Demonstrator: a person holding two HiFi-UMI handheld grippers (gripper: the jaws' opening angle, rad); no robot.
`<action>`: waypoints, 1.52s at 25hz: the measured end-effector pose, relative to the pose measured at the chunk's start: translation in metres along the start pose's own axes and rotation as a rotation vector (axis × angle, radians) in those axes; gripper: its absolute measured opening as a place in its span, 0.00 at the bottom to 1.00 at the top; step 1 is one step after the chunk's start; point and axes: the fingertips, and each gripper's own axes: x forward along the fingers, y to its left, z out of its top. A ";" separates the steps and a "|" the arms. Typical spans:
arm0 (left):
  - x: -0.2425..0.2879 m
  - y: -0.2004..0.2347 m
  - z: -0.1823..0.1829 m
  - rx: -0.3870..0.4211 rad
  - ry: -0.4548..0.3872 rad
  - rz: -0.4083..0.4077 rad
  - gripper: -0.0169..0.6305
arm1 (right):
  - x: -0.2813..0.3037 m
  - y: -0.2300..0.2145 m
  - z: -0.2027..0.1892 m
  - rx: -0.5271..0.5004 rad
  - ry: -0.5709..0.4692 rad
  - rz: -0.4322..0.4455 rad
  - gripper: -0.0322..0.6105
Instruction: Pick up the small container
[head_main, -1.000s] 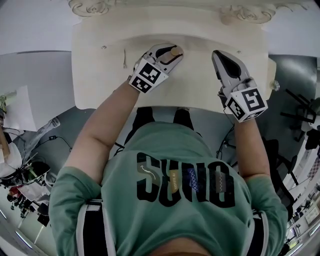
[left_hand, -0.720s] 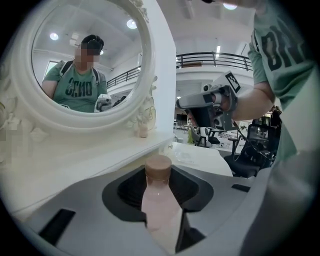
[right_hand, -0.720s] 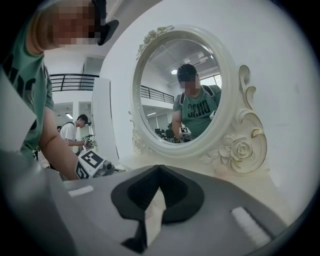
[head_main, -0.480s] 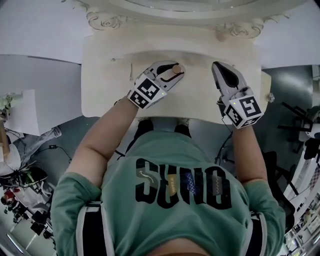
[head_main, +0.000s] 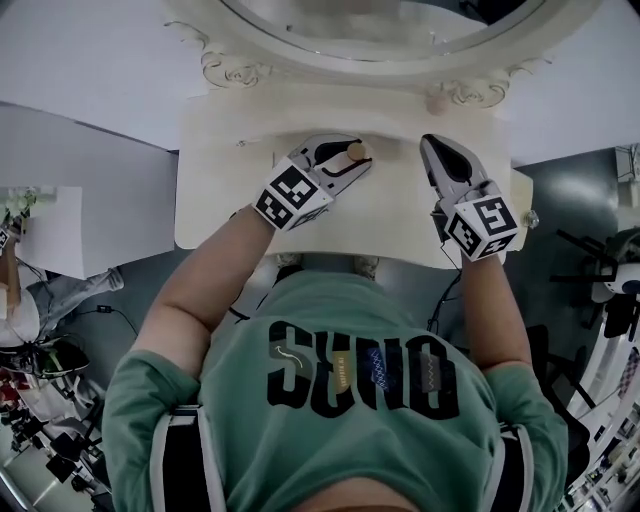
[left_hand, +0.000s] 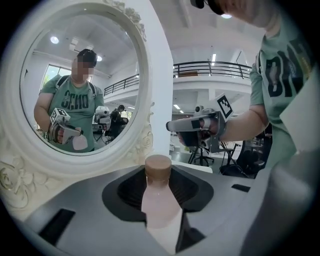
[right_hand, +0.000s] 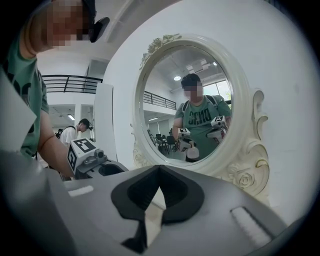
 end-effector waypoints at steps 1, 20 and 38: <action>-0.002 -0.001 0.006 0.002 -0.004 -0.007 0.24 | 0.001 0.000 0.004 0.003 -0.002 0.002 0.06; -0.062 0.021 0.108 -0.031 -0.049 0.054 0.24 | 0.006 0.011 0.086 -0.034 -0.043 0.042 0.07; -0.114 0.039 0.214 -0.037 -0.080 0.119 0.24 | 0.011 0.033 0.174 -0.112 -0.092 0.085 0.06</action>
